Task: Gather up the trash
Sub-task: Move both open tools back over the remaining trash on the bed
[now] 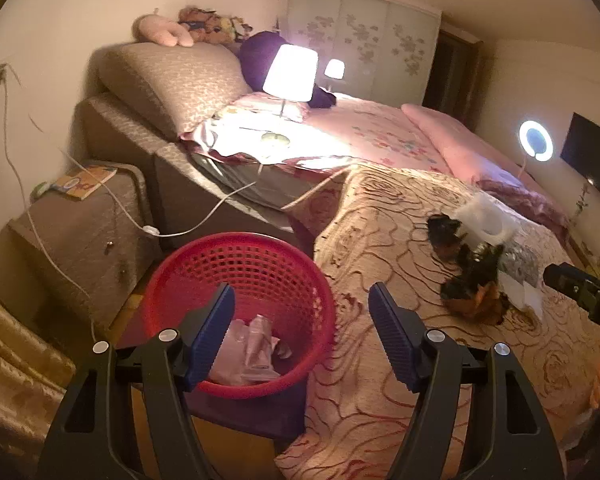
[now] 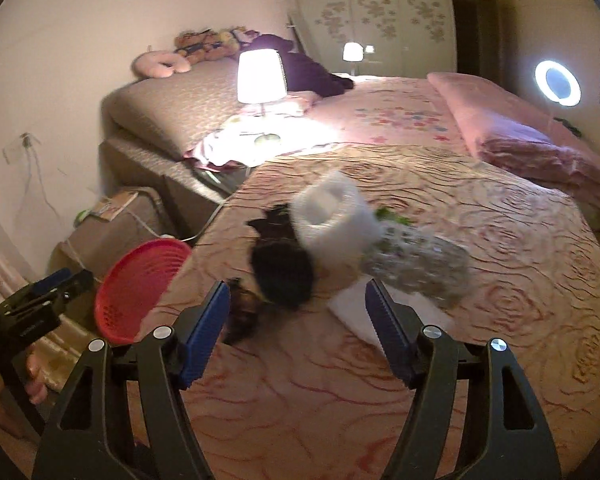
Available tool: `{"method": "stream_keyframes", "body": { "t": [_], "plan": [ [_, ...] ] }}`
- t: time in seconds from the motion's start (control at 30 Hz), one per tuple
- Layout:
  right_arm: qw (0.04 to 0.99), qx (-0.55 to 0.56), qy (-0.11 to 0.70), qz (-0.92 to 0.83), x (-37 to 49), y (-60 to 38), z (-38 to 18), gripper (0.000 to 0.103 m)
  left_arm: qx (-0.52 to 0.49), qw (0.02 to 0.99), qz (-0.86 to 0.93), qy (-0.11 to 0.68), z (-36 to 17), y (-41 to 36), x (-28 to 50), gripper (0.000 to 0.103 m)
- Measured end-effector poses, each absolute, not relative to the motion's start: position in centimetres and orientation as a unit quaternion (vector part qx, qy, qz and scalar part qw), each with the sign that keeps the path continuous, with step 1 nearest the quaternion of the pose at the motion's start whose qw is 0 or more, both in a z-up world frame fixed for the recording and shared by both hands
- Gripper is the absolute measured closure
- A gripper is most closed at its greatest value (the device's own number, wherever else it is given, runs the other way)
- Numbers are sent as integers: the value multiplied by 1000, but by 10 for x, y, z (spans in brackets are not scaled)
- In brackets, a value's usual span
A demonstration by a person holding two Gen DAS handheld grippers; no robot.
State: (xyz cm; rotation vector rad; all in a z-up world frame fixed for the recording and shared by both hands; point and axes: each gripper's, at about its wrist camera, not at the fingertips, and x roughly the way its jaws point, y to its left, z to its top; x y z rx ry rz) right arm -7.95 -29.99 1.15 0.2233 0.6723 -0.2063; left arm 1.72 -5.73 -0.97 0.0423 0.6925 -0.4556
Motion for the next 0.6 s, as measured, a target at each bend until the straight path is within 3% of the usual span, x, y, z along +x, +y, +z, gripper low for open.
{"method": "stream_keyframes", "body": {
  "t": [0.6],
  "plan": [
    [922, 151, 320, -159, -115, -353, -1, 35, 70, 895, -281, 340, -14, -117, -4, 35]
  ]
}}
